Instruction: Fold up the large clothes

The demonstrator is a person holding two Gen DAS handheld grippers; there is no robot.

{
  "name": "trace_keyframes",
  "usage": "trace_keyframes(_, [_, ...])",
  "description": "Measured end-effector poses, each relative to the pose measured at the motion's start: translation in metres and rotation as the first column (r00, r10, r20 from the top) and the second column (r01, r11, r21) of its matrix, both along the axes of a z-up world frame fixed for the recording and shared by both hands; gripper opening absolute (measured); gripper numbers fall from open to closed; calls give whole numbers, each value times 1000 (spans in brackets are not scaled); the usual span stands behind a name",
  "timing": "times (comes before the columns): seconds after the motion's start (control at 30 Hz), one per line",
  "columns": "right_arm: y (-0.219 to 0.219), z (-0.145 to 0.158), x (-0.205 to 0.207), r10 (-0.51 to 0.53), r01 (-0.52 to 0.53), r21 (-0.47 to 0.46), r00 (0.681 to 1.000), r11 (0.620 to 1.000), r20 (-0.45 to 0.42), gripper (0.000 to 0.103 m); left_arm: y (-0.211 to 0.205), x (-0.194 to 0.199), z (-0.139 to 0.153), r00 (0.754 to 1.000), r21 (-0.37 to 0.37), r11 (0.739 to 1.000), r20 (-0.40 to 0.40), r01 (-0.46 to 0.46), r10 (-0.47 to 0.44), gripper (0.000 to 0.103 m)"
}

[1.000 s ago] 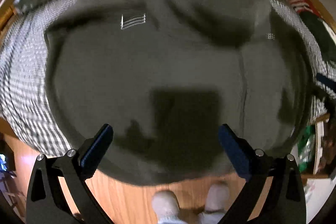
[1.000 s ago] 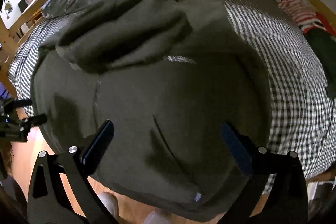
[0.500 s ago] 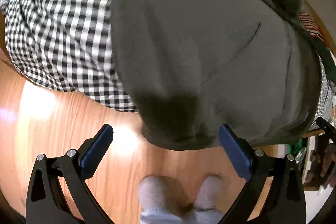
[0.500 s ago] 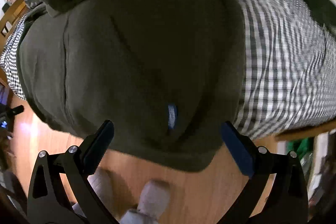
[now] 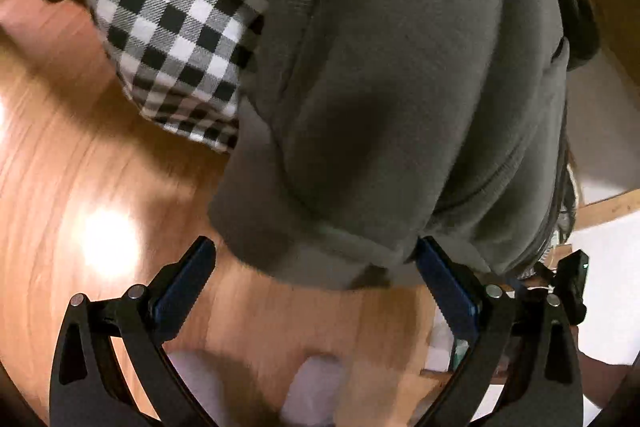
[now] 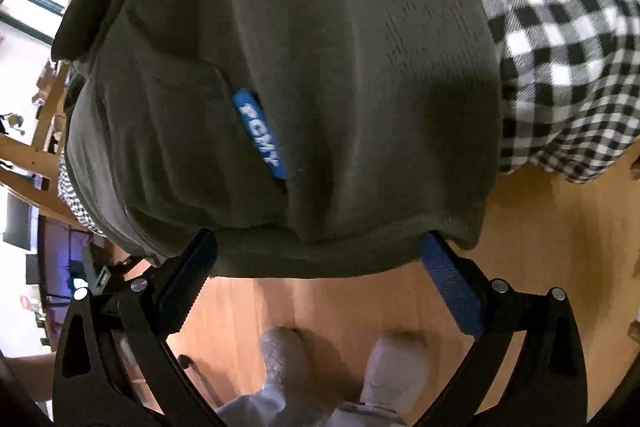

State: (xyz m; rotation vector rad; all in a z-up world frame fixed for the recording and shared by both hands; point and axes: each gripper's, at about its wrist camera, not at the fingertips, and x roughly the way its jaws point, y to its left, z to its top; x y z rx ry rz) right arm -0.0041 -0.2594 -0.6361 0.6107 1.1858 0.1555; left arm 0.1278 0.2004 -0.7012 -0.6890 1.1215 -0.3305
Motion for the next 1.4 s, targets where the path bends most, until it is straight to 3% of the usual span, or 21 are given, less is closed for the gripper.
trace_keyframes(0.13, [2,-5,4,10,-14,81,999,997,51,100,9,17,2,995,-43,998,100,34,-30,98])
trace_keyframes(0.2, [-2,-2,10,-2,-7,106,996,994,84,100,15,25,1,994,-61,997,103,51,-44,98])
trace_keyframes(0.27, [-5,-4,17,-7,-5,127,996,992,93,100,17,28,1,995,-99,991,55,89,-84,98])
trace_keyframes(0.3, [-5,-5,19,-1,-10,126,996,992,86,100,18,28,1,994,-117,987,25,106,-104,93])
trace_keyframes(0.33, [-4,-6,20,3,-13,128,997,992,75,94,18,29,2,992,-124,984,-12,127,-129,73])
trace_keyframes(0.4, [-3,-5,19,3,-13,183,999,983,54,76,16,26,9,986,-124,979,-31,161,-166,49])
trace_keyframes(0.53, [2,6,12,39,-42,157,999,987,17,57,13,18,29,980,-111,977,-61,181,-189,29])
trace_keyframes(0.67, [1,27,-2,58,-60,164,998,985,18,48,-12,1,58,976,-74,978,-87,196,-202,24])
trace_keyframes(0.8, [3,48,-12,61,-68,178,997,982,45,39,-13,-9,94,974,-72,975,-77,209,-214,12])
trace_keyframes(1.07, [-11,84,-12,14,-39,264,995,964,95,34,-4,-12,140,970,-111,965,-27,237,-241,9])
trace_keyframes(1.2, [-15,103,-7,-35,-3,312,993,950,116,31,-3,2,176,974,-116,967,28,228,-226,8])
trace_keyframes(1.4, [-23,145,23,-113,30,359,970,933,214,28,-3,44,240,963,-118,963,152,242,-223,8])
